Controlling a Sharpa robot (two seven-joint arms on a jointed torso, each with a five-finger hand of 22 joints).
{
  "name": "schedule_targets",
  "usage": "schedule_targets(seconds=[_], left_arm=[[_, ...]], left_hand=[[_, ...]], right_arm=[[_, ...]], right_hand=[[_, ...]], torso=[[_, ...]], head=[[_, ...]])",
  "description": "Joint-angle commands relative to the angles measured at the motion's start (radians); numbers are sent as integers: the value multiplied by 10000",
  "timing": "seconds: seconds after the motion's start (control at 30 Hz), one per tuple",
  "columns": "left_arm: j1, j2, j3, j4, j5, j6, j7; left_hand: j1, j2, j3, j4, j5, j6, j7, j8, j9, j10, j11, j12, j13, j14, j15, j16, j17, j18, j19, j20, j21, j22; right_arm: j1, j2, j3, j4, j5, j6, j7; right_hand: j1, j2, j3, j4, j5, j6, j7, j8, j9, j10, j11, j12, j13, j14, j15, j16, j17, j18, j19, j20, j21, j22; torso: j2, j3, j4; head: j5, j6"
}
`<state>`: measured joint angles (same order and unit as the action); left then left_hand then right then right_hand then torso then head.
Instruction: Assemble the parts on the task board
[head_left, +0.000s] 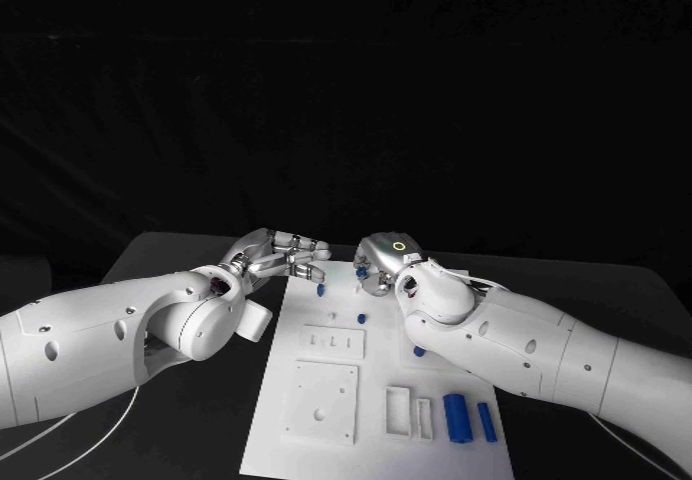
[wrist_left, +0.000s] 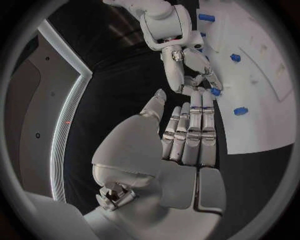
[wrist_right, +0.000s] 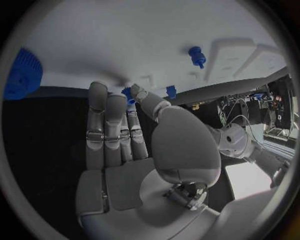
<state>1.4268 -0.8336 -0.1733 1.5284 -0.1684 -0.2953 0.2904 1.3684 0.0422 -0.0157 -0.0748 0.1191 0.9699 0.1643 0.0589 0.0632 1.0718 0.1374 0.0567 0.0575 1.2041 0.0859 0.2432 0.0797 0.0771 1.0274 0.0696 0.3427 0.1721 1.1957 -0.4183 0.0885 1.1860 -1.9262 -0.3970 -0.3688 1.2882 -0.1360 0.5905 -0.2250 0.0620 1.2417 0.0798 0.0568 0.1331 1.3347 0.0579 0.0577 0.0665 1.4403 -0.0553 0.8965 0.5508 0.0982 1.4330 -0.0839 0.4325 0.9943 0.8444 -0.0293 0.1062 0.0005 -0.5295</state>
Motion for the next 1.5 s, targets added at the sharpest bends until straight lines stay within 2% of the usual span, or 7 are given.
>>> schedule_targets(seconds=[0.03,0.67,0.83,1.03,1.2,1.27,1.5], left_arm=[[34,33,11,5,-34,102,43],[34,3,10,-37,-34,96,42],[34,-83,10,-26,-34,80,40],[35,-163,10,-68,-34,84,57],[35,-202,9,-118,-34,133,81],[34,-211,9,-138,-34,150,91],[30,-213,6,-175,-29,247,128]], left_hand=[[-28,14,-51,-32,17,-60,-27,34,14,-60,11,36,15,-63,19,-43,-13,-26,-26,10,19,-11],[-26,1,-53,-31,18,-68,-27,32,14,-79,16,36,15,-68,23,-48,-14,-24,-33,14,33,-37],[-26,1,-53,-31,18,-68,-27,32,14,-79,16,36,15,-68,23,-48,-14,-24,-33,14,33,-37],[-26,1,-53,-31,18,-68,-27,32,14,-79,16,36,15,-68,23,-48,-14,-24,-33,14,33,-37],[-11,-5,-48,-42,20,-67,-26,32,14,-80,16,37,15,-61,20,-44,-12,-21,-31,13,47,-58],[-11,-5,-48,-42,20,-67,-26,32,14,-80,16,37,15,-61,20,-44,-12,-21,-31,13,47,-58],[-11,-5,-48,-42,20,-67,-26,32,14,-80,16,37,15,-61,20,-44,-12,-21,-31,13,47,-58]], right_arm=[[-25,21,-24,-49,34,473,155],[-24,-471,-30,408,682,-489,389],[-22,-1167,133,1042,861,-472,352],[-24,-2266,754,1894,1673,-241,429],[-27,-2977,1049,2301,2287,350,550],[-31,-3147,1103,2328,2522,591,587],[-112,-3343,1168,2177,2995,1300,644]], right_hand=[[-10,134,-39,-17,15,-25,23,65,-19,301,-376,30,-11,-18,-41,-28,-19,67,73,2,-58,40],[611,-906,-1235,617,116,-2160,287,56,-690,-3353,610,15,-87,-6,605,-584,-423,647,378,673,-1068,-554],[515,-868,-1066,610,372,-2067,334,52,-693,-3108,548,13,-89,-4,564,-575,-423,621,385,637,-1094,-487],[-152,-871,-277,838,391,-1736,408,69,-676,-1294,145,57,-49,27,333,-440,-311,434,454,447,-1100,-323],[-137,-722,-2005,982,891,-1116,38,78,-657,1144,-877,2892,2535,25,-399,-107,144,-260,569,-316,-971,-105],[-148,-385,-2797,1068,1356,-1308,92,67,-632,-1514,-788,7097,7414,-278,-365,575,1167,-330,546,-337,-491,443],[-208,-472,-3000,1158,2142,-1523,141,80,-381,-424,-718,10186,10925,-58,-249,2352,4325,-197,684,-218,1912,2213]], torso=[[12,2,-7],[3,22,-30],[-23,58,-137],[-84,130,-289],[-130,197,-423],[-133,218,-459],[-145,258,-464]], head=[[-11,-15],[19,46],[66,101],[110,196],[175,216],[174,228],[190,189]])
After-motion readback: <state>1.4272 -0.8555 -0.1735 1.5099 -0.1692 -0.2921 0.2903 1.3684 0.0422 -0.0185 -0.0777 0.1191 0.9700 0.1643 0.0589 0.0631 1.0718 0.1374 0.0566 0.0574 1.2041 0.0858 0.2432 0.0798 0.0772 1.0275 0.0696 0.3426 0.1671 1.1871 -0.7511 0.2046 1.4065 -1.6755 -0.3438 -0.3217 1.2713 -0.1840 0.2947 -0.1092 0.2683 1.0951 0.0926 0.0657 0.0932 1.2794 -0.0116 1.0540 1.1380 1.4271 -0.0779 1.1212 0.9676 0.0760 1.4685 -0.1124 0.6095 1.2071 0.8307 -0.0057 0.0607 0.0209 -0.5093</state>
